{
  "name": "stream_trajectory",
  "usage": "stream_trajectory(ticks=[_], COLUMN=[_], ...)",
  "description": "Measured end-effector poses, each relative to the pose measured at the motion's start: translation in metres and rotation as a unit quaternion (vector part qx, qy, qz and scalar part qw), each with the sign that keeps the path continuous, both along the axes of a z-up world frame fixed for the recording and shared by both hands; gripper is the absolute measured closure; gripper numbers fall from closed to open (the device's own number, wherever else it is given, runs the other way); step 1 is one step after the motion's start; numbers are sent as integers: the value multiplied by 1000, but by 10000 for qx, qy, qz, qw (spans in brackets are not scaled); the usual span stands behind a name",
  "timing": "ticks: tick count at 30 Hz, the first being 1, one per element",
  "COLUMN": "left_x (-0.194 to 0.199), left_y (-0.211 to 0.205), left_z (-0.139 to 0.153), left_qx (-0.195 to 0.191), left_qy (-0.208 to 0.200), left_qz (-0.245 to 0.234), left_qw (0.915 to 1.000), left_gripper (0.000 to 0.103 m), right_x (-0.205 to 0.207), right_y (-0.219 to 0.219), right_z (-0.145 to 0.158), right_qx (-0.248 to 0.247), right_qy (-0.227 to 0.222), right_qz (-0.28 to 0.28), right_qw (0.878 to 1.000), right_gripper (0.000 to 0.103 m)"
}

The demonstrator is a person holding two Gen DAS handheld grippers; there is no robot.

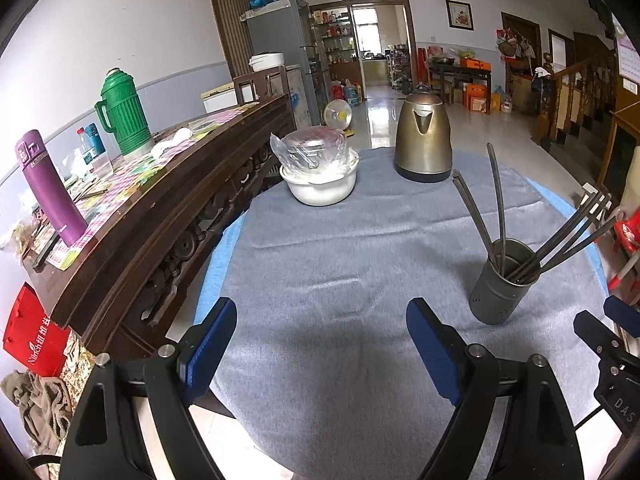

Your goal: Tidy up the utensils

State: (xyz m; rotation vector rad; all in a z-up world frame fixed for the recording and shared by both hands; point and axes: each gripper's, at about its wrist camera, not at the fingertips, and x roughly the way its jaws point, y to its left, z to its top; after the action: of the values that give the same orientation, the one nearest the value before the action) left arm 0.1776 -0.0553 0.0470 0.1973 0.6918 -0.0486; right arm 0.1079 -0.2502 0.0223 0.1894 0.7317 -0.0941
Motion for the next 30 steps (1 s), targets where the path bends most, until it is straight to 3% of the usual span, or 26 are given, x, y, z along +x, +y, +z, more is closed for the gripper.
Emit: stream_trajectory(ticks=[14,30], left_x=[4,4], left_y=[5,18], left_z=[-4,-2], left_qx=[-130,-284], left_qy=[77,20], left_qz=[-108,-545], left_qw=[9998,9981], left_gripper=[16,16], right_x=[4,-4], right_y=[8,25], right_z=[0,11], right_qx=[-67,-375], right_qy=[45,61], right_qz=[-52,-432], right_qw=[10000,9983], right_gripper=[45,45])
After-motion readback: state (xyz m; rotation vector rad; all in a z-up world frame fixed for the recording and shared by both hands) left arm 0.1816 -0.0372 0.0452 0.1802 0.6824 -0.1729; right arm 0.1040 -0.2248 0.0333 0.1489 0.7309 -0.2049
